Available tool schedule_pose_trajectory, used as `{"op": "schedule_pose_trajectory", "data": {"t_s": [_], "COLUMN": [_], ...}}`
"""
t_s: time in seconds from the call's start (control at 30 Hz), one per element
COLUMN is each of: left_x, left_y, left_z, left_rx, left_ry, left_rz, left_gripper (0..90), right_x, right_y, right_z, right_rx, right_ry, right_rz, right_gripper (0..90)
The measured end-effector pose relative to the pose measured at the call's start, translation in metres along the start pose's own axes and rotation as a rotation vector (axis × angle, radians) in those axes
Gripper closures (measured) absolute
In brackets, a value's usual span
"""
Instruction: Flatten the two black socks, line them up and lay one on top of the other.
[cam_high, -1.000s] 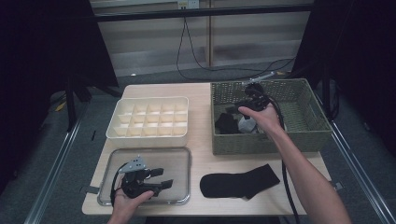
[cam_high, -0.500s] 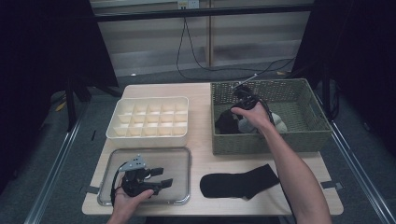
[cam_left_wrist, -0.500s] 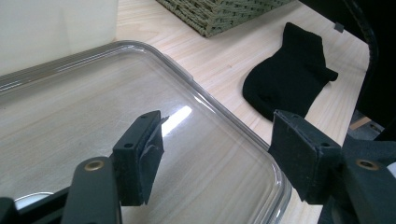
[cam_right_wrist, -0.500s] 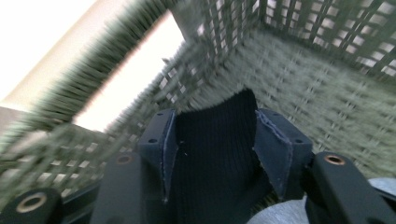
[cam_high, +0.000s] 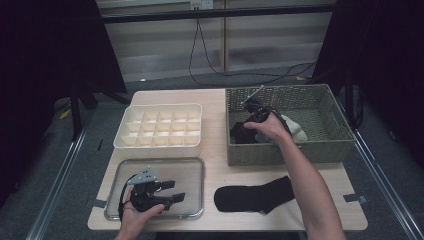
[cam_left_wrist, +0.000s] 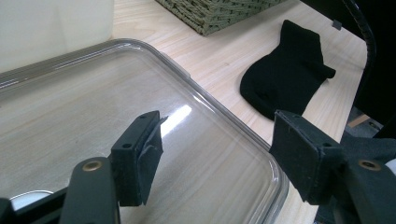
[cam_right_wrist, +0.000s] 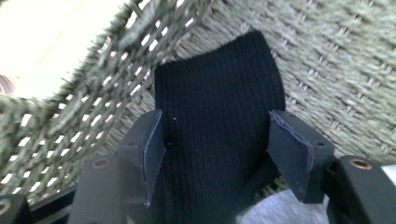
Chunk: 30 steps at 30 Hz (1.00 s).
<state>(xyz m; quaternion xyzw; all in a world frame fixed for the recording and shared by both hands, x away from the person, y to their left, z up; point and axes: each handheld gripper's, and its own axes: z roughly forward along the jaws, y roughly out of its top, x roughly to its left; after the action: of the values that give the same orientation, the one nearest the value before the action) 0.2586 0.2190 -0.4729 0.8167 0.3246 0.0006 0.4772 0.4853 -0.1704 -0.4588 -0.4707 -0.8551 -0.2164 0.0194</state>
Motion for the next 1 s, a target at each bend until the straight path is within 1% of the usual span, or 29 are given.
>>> {"op": "schedule_pose_trajectory", "data": {"t_s": [0.03,0.1,0.13,0.17,0.23,0.33,0.4,0.5,0.53,0.6,0.63,0.67,0.73,0.77,0.8,0.83,0.87,0.9,1.0], "left_x": [0.0,-0.001,-0.001,-0.001,0.0,0.001,0.0,-0.001,-0.002,-0.001,-0.001,-0.001,0.0,0.0,-0.001,-0.001,-0.001,-0.001,-0.001], "left_y": [0.0,0.0,0.0,0.001,0.001,0.0,0.0,0.0,0.0,0.0,0.0,0.0,0.0,0.0,0.0,0.0,0.0,0.0,0.0], "left_z": [0.0,0.001,0.001,0.001,0.001,0.001,0.002,0.002,0.002,0.001,0.001,0.001,0.001,0.001,0.001,0.001,0.001,0.001,0.002], "left_rx": [0.001,0.005,0.009,0.01,0.01,0.008,0.014,0.018,0.016,0.014,0.012,0.013,0.017,0.016,0.015,0.016,0.018,0.016,0.018], "left_ry": [0.001,0.008,0.011,0.011,0.012,0.01,0.009,0.008,0.008,0.012,0.009,0.012,0.016,0.013,0.011,0.011,0.012,0.011,0.008], "left_rz": [0.0,0.002,0.008,0.007,0.008,-0.001,0.002,0.008,0.006,0.011,0.007,0.006,0.01,0.008,0.008,0.009,0.009,0.008,0.009], "left_gripper": [33.5,33.7,33.8,33.7,33.7,33.4,33.3,33.3,33.3,33.3,33.3,33.3,33.3,33.3,33.3,33.3,33.3,33.3,33.1], "right_x": [0.0,-0.001,-0.002,-0.001,-0.001,0.001,0.002,0.001,0.001,0.001,0.0,-0.002,-0.005,-0.006,-0.006,-0.006,-0.006,-0.006,-0.007], "right_y": [0.0,0.0,0.0,0.001,0.0,0.0,0.0,0.0,0.0,0.001,0.001,0.0,-0.001,-0.002,-0.002,-0.003,-0.003,-0.003,-0.004], "right_z": [0.002,0.005,0.006,0.007,0.009,0.01,0.01,0.009,0.008,0.003,-0.001,-0.005,-0.011,-0.012,-0.014,-0.015,-0.016,-0.018,-0.021], "right_rx": [0.007,0.038,0.043,0.061,0.071,0.086,0.099,0.103,0.107,0.067,0.032,0.0,-0.039,-0.057,-0.067,-0.084,-0.086,-0.092,-0.129], "right_ry": [-0.005,-0.017,-0.018,-0.021,-0.024,-0.025,-0.034,-0.021,-0.023,-0.037,-0.036,-0.04,-0.04,-0.044,-0.038,-0.03,-0.034,-0.029,-0.007], "right_rz": [-0.006,0.013,0.011,0.01,0.01,-0.003,0.0,-0.001,0.001,0.003,0.01,0.021,0.058,0.056,0.066,0.064,0.064,0.074,0.082], "right_gripper": [41.1,40.9,41.2,42.2,44.2,53.7,59.8,73.7,76.7,78.8,79.2,79.6,80.0,80.0,80.1,80.1,80.1,80.1,80.1]}}
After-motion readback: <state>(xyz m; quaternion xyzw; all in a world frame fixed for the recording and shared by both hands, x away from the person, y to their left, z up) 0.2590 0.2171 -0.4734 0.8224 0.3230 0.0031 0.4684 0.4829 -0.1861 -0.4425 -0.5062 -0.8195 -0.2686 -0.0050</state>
